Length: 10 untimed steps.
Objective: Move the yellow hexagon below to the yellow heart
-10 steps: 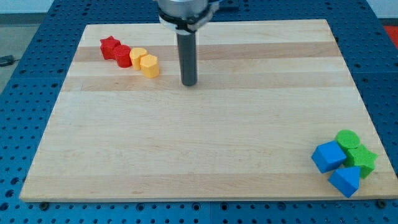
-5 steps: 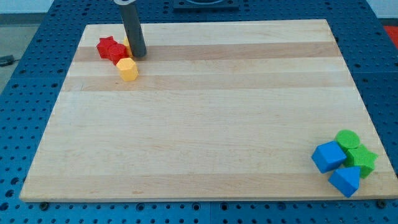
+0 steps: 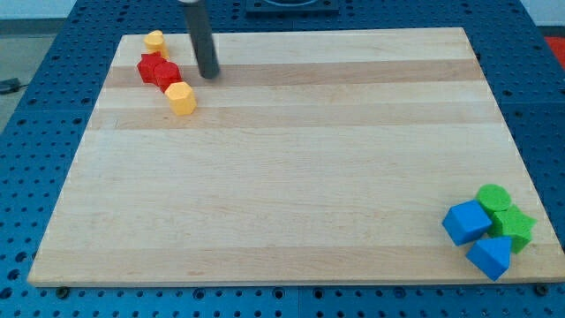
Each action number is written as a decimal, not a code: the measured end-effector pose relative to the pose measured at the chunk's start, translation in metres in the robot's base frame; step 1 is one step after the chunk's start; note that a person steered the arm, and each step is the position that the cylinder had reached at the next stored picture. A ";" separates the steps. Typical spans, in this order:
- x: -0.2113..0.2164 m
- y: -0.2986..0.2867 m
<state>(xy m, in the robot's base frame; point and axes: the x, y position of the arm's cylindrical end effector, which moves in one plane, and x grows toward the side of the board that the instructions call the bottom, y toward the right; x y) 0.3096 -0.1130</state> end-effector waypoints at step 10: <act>-0.029 -0.115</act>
